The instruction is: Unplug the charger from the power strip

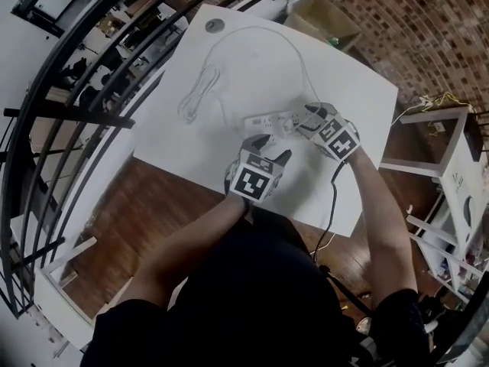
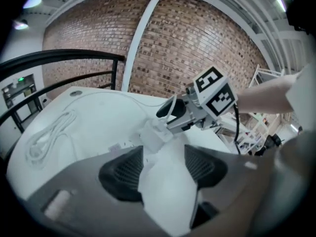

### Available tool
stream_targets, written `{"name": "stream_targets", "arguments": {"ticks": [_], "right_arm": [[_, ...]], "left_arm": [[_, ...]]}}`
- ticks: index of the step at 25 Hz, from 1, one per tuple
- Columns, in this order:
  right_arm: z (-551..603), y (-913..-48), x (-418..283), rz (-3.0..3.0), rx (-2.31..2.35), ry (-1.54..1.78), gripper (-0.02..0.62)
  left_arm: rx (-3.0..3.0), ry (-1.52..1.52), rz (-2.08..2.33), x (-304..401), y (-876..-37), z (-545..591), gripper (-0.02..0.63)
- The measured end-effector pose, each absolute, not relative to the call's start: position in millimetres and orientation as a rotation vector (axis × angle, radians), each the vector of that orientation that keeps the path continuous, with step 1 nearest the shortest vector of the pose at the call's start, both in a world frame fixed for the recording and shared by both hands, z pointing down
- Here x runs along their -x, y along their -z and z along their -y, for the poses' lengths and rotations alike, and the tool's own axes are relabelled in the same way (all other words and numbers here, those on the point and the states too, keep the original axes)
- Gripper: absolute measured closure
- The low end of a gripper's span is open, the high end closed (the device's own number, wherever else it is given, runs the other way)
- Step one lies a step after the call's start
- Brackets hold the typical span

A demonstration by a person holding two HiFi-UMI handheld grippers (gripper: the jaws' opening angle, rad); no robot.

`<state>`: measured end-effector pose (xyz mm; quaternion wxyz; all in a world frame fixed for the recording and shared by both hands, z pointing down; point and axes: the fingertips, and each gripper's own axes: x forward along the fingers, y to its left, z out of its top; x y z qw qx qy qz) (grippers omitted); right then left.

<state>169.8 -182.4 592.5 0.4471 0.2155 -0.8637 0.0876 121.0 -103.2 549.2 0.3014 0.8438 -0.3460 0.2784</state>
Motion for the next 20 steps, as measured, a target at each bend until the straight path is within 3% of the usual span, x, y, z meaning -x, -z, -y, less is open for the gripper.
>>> {"name": "stream_targets", "arguments": {"ticks": [3,17,20], "right_arm": [[178.9,-608.7,-173.3,2.189,-0.487,-0.288,0.352],[95.8,-599.7,-200.8,2.061,-1.082,-0.608,0.360],[85.5,-598.3,-202.6,2.068,-1.124,-0.607,0.362]], "left_arm": [[-2.212,-0.733,0.914,-121.6,-556.6,101.2,0.344],[-2.367,-0.836,0.815,-161.3,-561.1,82.2,0.344],[-2.372,-0.918,0.804,-159.8,-571.8,73.1,0.373]]}}
